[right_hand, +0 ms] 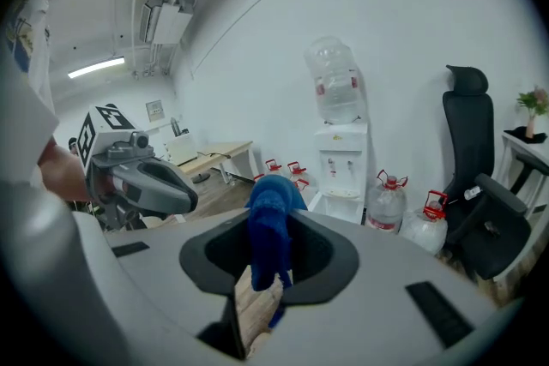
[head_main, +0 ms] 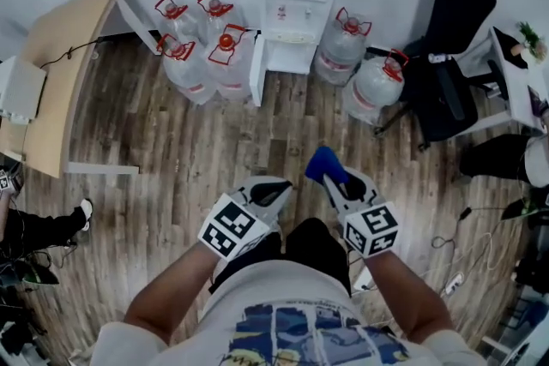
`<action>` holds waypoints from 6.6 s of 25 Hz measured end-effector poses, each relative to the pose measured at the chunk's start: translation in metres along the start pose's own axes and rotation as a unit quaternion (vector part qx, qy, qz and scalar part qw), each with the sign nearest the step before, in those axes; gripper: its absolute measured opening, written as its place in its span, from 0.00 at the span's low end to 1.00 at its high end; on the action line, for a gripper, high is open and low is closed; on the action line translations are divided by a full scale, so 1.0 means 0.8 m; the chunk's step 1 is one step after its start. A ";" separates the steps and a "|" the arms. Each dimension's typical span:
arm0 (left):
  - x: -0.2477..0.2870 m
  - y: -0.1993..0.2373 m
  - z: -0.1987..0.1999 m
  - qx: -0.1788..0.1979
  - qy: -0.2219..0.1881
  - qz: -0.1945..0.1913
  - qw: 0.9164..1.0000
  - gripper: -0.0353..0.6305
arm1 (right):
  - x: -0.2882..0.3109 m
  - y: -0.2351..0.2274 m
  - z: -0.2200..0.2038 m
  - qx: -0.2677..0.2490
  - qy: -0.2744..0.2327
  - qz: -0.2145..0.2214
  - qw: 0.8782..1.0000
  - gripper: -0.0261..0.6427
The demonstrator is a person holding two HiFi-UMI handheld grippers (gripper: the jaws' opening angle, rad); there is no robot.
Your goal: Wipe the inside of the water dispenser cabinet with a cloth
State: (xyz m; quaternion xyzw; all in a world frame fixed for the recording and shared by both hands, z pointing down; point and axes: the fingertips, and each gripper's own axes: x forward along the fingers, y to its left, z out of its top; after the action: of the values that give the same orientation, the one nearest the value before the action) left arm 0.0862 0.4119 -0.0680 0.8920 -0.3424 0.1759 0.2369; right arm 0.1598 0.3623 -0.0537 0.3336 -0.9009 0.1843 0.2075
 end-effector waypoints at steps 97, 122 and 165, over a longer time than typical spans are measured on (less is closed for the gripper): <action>0.583 0.560 -0.274 0.044 0.064 -0.346 0.935 0.06 | 1.025 -0.698 -0.295 0.057 -0.060 -0.318 0.944 0.17; 0.633 0.599 -0.311 -0.092 0.158 -0.355 0.917 0.06 | 1.007 -0.703 -0.367 0.121 -0.053 -0.328 0.935 0.17; 0.643 0.622 -0.295 -0.119 0.110 -0.341 0.926 0.06 | 1.143 -0.737 -0.363 0.024 0.008 -0.270 0.963 0.17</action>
State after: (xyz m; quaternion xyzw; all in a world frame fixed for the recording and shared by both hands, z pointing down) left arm 0.0670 -0.0560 0.5221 0.8951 -0.0081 0.1398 0.4234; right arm -0.0002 -0.3994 0.7604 0.5675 -0.7712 0.1460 0.2486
